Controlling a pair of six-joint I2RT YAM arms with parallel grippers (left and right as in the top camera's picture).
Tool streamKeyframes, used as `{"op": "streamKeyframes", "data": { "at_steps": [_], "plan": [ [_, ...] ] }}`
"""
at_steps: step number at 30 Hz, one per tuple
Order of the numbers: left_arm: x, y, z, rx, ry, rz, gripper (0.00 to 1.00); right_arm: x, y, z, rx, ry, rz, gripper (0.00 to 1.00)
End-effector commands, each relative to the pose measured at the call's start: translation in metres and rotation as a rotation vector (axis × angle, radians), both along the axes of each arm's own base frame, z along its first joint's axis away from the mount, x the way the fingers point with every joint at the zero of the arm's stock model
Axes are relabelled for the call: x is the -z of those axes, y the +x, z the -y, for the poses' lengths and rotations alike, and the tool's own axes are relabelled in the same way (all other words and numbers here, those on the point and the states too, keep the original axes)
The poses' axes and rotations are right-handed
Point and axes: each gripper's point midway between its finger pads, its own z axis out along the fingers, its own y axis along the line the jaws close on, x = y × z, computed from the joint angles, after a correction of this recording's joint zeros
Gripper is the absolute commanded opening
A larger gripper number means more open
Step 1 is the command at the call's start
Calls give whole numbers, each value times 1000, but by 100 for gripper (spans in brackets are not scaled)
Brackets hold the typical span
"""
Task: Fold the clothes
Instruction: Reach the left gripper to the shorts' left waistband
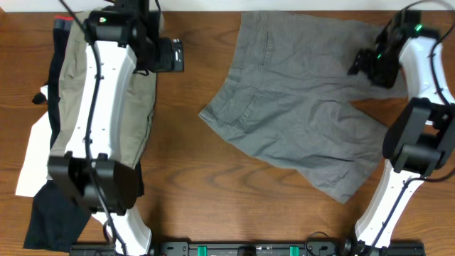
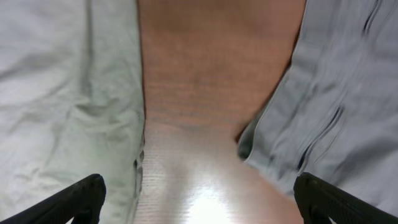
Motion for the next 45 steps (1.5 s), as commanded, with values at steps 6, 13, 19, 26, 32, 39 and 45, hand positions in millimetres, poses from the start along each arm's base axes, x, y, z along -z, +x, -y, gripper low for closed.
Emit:
{"op": "streamKeyframes", "data": {
  "at_steps": [6,13,19,26,32,39,45],
  "plan": [
    [49,-26,41,451,-134,-137,98,-105,-11,-40,-138,16,135,77],
    [106,-46,54,543,-140,-268,98,-146,-33,-71,-218,5,182,77],
    [128,-41,73,571,-164,-237,98,-159,-55,-92,-260,14,155,76],
    [150,-43,81,589,-160,-224,98,-170,-84,-132,-377,12,114,45],
    [162,-50,86,603,-159,-235,99,-233,-100,-145,-379,-72,318,51],
    [160,-58,109,647,-212,-235,62,-285,-141,-129,-346,-148,447,51],
    [160,-65,122,681,-211,-239,41,-299,-172,-116,-321,-203,454,51]
  ]
}}
